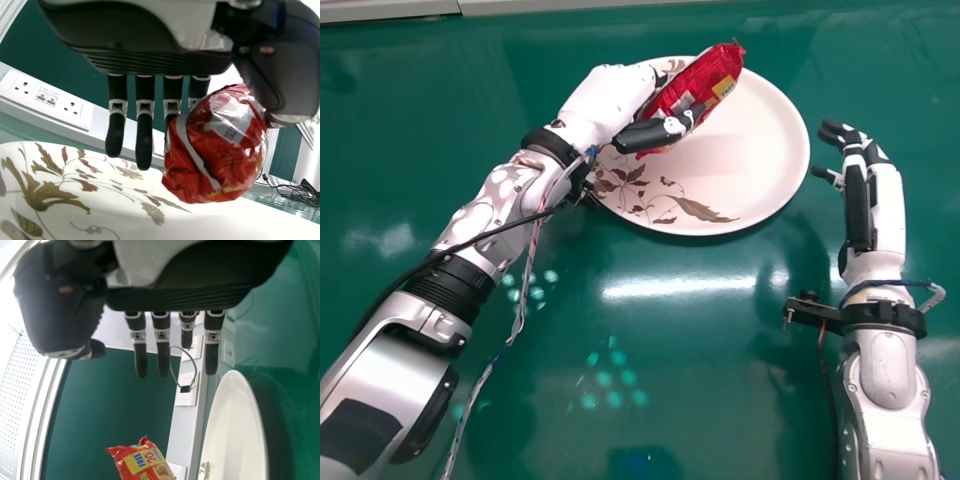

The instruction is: Pick up biscuit and place it in the plate

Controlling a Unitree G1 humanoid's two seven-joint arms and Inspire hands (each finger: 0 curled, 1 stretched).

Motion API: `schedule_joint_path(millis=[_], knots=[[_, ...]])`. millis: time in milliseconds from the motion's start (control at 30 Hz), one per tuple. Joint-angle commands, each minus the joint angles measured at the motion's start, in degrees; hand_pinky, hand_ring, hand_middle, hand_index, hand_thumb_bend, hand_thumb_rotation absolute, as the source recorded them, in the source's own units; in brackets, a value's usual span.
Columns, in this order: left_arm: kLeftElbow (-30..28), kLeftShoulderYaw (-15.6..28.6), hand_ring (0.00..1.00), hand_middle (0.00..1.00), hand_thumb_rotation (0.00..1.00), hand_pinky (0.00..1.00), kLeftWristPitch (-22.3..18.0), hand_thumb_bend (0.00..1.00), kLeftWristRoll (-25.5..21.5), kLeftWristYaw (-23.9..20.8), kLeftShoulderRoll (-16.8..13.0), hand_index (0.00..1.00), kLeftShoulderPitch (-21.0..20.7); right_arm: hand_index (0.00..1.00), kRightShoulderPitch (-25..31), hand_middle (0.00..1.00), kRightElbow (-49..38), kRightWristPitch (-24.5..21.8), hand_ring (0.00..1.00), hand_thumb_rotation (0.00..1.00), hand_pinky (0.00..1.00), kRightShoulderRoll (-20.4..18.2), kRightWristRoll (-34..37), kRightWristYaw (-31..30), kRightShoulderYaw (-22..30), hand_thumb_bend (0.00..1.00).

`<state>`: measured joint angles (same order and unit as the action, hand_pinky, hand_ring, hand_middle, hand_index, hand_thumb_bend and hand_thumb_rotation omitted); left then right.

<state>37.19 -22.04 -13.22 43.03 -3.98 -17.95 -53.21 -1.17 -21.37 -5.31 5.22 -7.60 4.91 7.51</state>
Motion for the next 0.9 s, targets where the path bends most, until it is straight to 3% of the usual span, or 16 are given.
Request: schedule_joint_path(millis=[0,133,233,267,300,333,400,567,867], knots=[[0.29,-0.86,0.36,0.46,0.0,0.3,-0.18,0.49,0.51,-1.16,0.0,0.56,-1.14,0.79,0.76,0.8,-0.64,0.07,0.79,0.37,0.71,0.32,-0.41,0.01,-0.01,0.49],[0.08,-0.98,0.37,0.46,0.0,0.3,0.0,0.49,0.86,-0.91,-0.11,0.56,-1.22,0.78,0.8,0.8,-0.67,0.03,0.78,0.36,0.7,0.1,-0.18,0.08,0.09,0.49],[-1.07,-1.75,0.38,0.48,0.0,0.34,0.6,0.49,1.52,2.06,-1.01,0.57,-1.33,0.78,0.92,0.8,-0.67,-0.09,0.78,0.37,0.7,0.06,-0.19,0.16,0.16,0.49],[-1.81,-2.43,0.55,0.61,0.05,0.47,0.67,0.55,2.4,2.87,-1.72,0.65,-1.31,0.78,0.93,0.8,-0.58,0.03,0.78,0.37,0.7,0.02,-0.01,0.14,0.25,0.49],[-2.54,-3.05,0.73,0.78,0.22,0.61,0.69,0.66,3.28,3.24,-2.4,0.78,-1.21,0.78,0.93,0.8,-0.49,0.16,0.78,0.36,0.7,-0.12,0.33,0.11,0.36,0.49],[-3.35,-3.48,0.83,0.87,0.37,0.7,1.04,0.76,4.08,3.63,-2.91,0.86,-1.03,0.79,0.92,0.81,-0.46,0.21,0.79,0.35,0.71,-0.18,0.58,0.05,0.44,0.49],[-4.91,-3.69,0.97,0.97,0.62,0.84,2.05,0.95,4.97,4.51,-3.38,0.97,-0.5,0.79,0.95,0.81,-0.41,0.38,0.79,0.34,0.72,-0.26,0.71,0.1,0.49,0.49],[-7.17,-3.54,1.0,1.0,0.81,0.96,3.73,1.0,5.69,4.96,-3.64,1.0,0.31,0.79,0.91,0.81,-0.33,0.52,0.79,0.34,0.72,-0.14,0.73,0.01,0.54,0.48],[-11.21,-3.18,1.0,1.0,0.84,0.99,5.45,0.99,6.57,4.62,-4.24,1.0,2.03,0.78,1.42,0.8,-0.54,0.49,0.78,0.37,0.7,0.22,-0.31,0.27,0.59,0.5]])
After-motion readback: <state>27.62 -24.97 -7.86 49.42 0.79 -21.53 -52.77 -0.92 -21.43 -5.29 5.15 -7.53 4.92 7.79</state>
